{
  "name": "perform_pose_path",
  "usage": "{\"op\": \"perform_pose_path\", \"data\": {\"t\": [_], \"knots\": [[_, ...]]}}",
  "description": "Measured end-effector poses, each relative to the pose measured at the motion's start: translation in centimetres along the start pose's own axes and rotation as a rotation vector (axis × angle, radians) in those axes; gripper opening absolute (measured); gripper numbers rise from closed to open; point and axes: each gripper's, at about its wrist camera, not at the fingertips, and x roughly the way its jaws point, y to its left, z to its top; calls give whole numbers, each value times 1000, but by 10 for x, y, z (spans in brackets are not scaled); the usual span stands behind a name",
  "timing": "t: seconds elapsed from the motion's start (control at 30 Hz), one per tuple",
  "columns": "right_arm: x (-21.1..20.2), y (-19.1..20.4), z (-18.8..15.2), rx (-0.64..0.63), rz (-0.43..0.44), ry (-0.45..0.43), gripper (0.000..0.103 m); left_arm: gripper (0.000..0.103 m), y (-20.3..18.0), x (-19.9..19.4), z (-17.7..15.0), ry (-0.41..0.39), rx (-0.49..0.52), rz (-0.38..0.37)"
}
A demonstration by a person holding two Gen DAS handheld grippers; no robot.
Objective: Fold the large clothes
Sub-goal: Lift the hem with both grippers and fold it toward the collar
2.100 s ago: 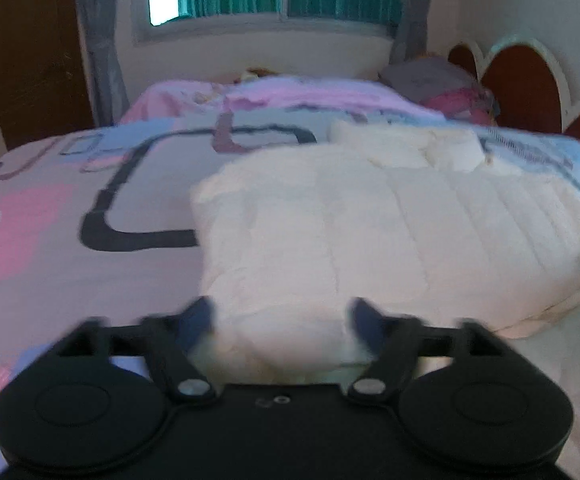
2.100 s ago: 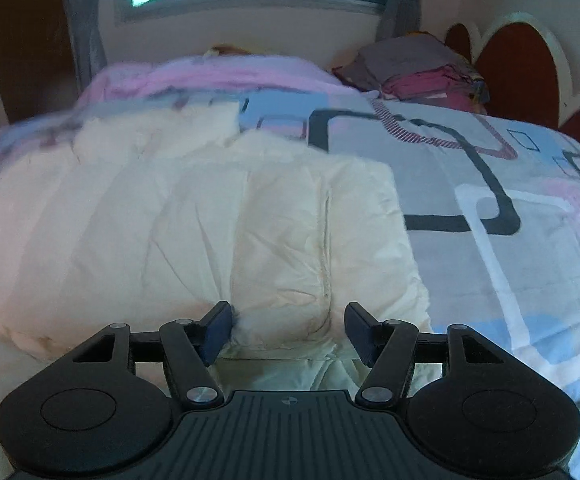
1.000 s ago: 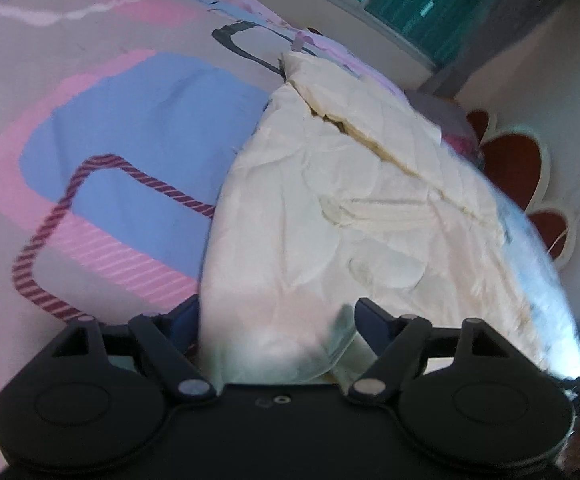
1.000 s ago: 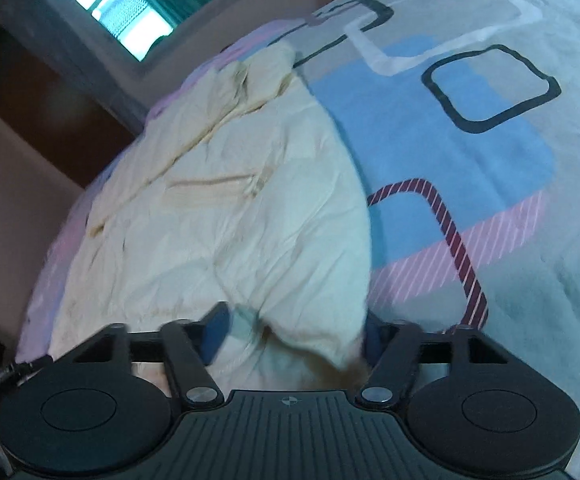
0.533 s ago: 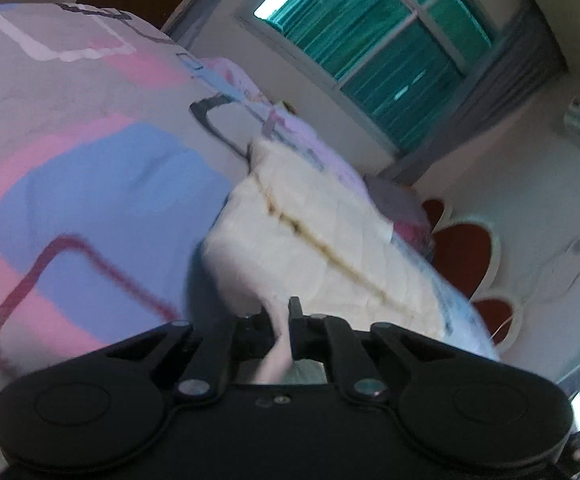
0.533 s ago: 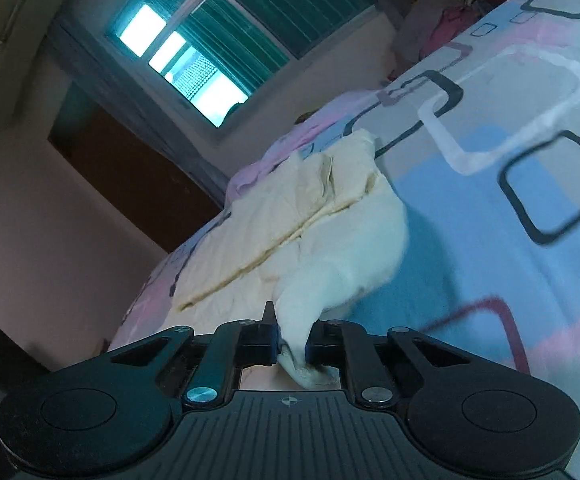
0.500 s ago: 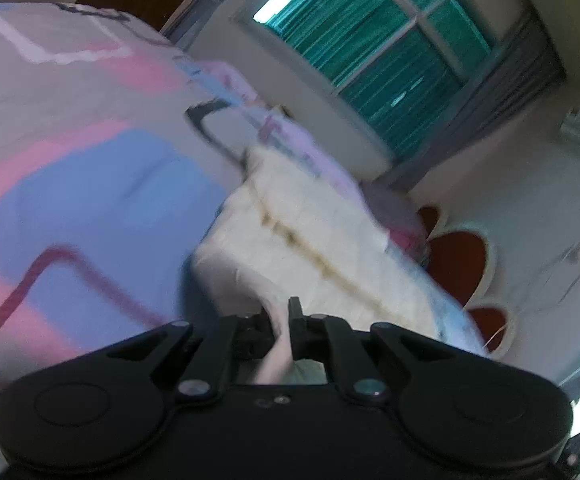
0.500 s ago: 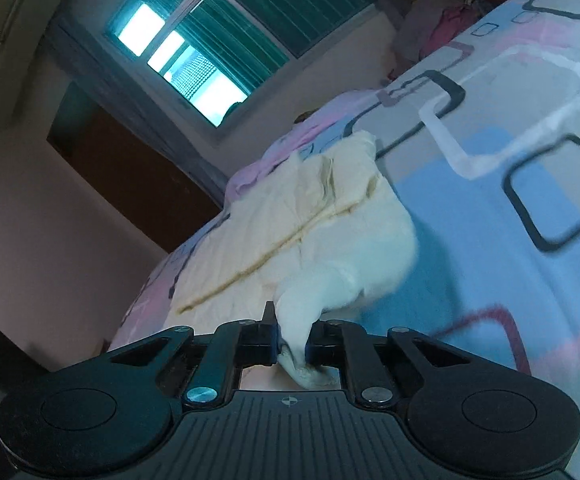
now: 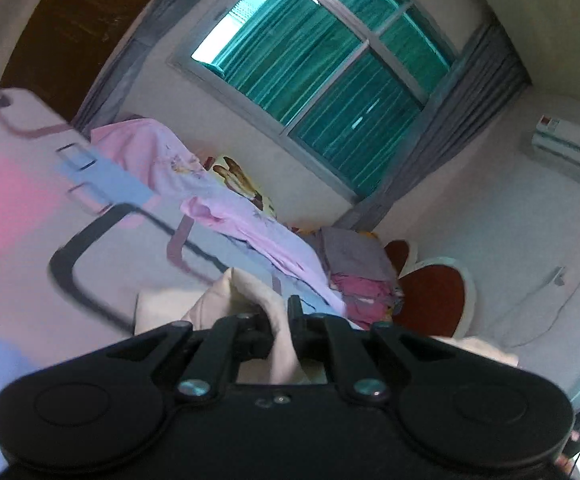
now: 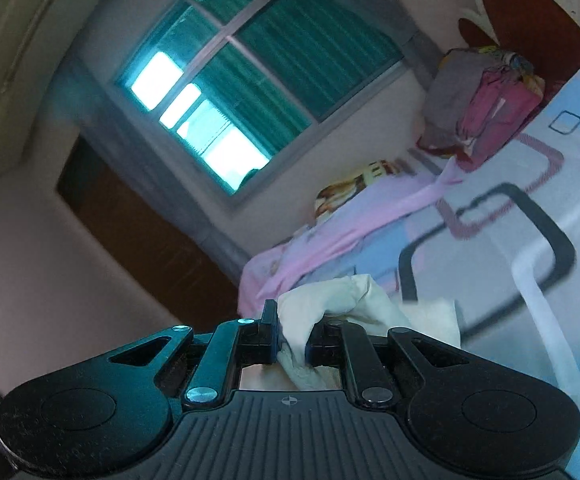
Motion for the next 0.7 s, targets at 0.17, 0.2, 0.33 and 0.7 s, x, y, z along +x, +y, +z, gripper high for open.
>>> {"op": "perform_pose_path", "data": {"t": [0.17,0.2,0.33,0.7], "knots": [[94,-36,31,63,-63,86,11,5,20,83,25,80,0,60],[116,-50,35,84,-76,122,13,11,25,99,27,97,10,82],[148,-81,35,104,-210,107,81,76,65,142,26,77,-82,158],[189,-111,20,-135,-296,241,83,90,97,207,37,349,113,166]]}}
